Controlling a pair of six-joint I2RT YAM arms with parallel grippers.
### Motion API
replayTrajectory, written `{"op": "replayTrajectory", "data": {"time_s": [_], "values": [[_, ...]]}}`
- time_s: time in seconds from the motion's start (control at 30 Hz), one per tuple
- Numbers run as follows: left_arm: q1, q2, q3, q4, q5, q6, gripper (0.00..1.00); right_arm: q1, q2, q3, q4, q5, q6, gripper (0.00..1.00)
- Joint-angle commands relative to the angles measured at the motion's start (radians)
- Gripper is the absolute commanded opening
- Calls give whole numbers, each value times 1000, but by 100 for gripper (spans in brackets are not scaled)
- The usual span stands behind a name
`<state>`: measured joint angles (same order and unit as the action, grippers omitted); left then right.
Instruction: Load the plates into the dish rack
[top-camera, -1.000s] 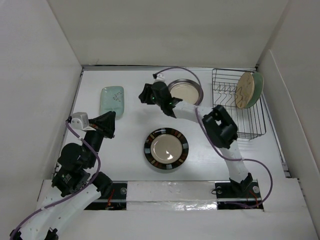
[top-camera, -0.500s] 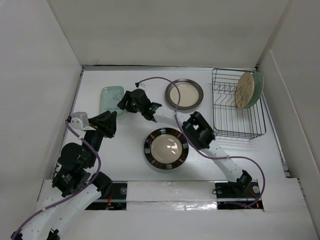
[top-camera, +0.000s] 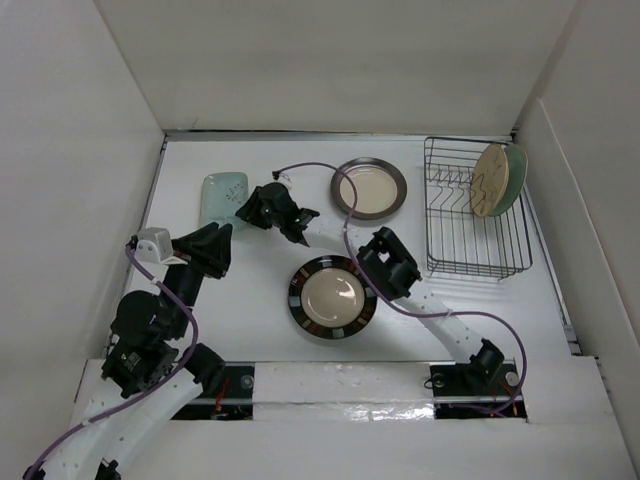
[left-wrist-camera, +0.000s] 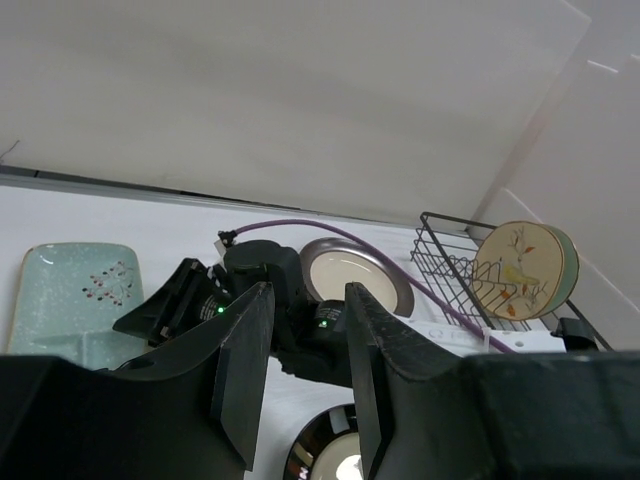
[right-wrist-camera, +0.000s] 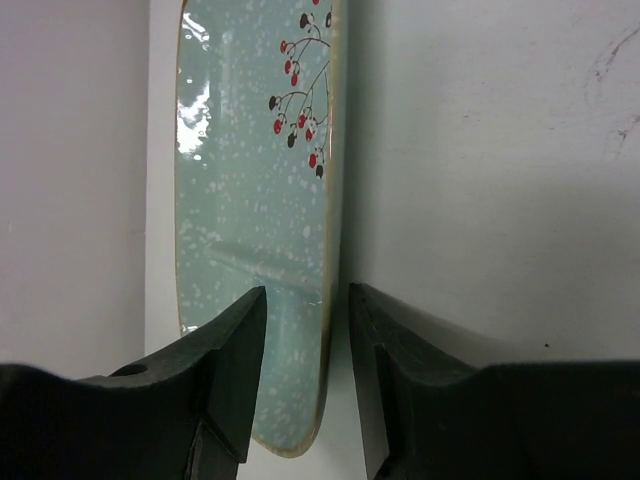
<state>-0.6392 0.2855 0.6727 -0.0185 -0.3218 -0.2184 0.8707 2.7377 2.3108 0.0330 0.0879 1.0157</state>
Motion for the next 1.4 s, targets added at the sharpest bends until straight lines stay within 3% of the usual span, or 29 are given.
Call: {"op": "replayTrajectory", "data": {"time_s": [0.0,0.13,0.17,0.27,0.43,0.63,0.77,0.87,0.9,1.03,1.2,1.27,1.37], "values": [[6,-22,-12,61,-3,8,32,4,24,42,-15,-36,23,41],[6,-32,-5,51,-8,10,32,4,-9,-20,14,-77,35,21],[6,-39,-8,55,-11,11,32,4,-39,-77,37,-77,32,11],[6,-52,-13,57,-23,13,33,4,-85,-161,79,-68,20,0],[6,-40,-12,63,-11,13,33,-6,-280,-387,347,-71,-40,0],[6,-34,-10,63,7,10,34,-41,-534,-497,432,-30,-225,0],[6,-28,-2,55,35,7,36,-111,-743,-690,433,-7,-324,0],[6,-11,-8,63,85,7,43,-191,-947,-816,378,47,-435,0],[6,3,-7,57,120,4,49,-234,-1043,-867,289,79,-528,0],[6,86,37,22,208,2,54,-365,-1247,-938,55,275,-716,0],[6,63,34,31,236,-9,54,-580,-1363,-904,-204,478,-848,0],[6,50,30,34,236,-15,54,-684,-1392,-896,-229,504,-867,0],[6,52,39,31,268,-22,54,-740,-1385,-877,-248,513,-951,0]]}}
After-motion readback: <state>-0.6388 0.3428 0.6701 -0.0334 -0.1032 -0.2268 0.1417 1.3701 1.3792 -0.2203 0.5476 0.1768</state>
